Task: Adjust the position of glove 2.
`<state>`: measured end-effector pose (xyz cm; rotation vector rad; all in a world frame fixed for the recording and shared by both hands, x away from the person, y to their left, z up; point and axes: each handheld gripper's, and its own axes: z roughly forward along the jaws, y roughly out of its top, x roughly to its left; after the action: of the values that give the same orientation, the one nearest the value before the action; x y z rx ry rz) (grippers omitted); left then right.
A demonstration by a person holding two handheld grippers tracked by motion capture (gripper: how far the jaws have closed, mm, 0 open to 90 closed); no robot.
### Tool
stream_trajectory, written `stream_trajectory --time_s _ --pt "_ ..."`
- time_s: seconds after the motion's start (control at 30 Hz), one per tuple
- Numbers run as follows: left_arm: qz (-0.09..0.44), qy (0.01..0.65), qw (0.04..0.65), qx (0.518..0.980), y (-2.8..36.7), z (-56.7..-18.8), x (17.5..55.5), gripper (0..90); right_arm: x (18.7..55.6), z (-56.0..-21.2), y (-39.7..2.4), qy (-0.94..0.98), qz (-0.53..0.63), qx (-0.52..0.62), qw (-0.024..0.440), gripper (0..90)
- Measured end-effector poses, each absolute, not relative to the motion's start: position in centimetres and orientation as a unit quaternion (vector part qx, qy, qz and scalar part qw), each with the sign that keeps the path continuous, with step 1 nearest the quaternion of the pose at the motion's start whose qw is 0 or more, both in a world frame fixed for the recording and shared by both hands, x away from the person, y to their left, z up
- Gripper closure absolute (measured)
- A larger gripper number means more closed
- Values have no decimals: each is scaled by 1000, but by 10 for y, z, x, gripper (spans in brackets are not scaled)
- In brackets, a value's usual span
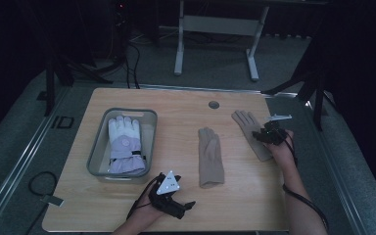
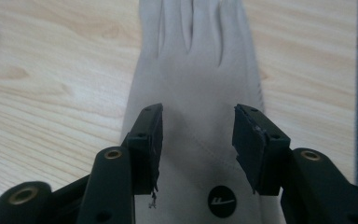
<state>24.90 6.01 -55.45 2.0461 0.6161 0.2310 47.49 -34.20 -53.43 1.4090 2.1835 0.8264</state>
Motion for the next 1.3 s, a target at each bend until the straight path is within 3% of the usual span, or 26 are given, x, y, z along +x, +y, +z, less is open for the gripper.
stream_trajectory --time_s 0.1,0.17,0.27,0.37,0.67,1.03,1.3 --pt "94 253 475 837 60 -555 249 17 476 -541 -338 792 284 501 202 559" --pt "94 254 477 836 60 -555 249 17 476 -542 -339 793 289 498 199 617" --pt "94 254 476 836 61 -555 249 17 474 -542 -339 795 290 495 198 772" --pt "96 252 475 837 61 -555 249 17 472 -540 -333 795 274 499 211 819" --pt "99 255 475 836 62 -555 250 17 462 -517 -334 729 326 569 198 829" --pt "102 259 478 833 62 -553 251 17 412 -480 -323 677 361 597 233 828" --pt "107 258 478 833 62 -553 251 17 379 -494 -325 666 338 618 246 826"
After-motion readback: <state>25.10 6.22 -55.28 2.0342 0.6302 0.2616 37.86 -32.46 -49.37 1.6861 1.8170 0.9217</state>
